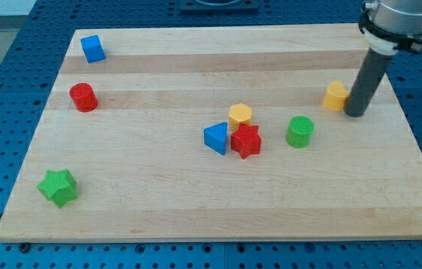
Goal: Move the yellow heart towards the center right
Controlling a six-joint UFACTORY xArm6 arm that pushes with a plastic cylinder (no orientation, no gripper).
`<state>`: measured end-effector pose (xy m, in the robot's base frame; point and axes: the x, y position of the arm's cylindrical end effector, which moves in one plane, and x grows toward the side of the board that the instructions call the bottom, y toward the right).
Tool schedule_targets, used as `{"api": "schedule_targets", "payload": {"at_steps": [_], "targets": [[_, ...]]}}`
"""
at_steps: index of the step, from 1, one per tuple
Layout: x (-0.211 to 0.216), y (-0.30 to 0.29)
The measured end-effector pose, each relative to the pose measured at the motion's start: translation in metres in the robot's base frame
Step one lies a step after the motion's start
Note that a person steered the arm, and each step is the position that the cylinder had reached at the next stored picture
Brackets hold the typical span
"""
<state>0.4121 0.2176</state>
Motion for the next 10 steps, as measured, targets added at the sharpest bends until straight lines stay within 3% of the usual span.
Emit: {"api": "schedule_targets", "payload": {"at_steps": [1,2,3,5,6,7,10], "targets": [[-0.026,0.004],[-0.02,0.004],[0.012,-0.009],[0.009,-0.103],[-0.017,-0.116],[-0.048,-0.088],[-0.043,-0.06]]}}
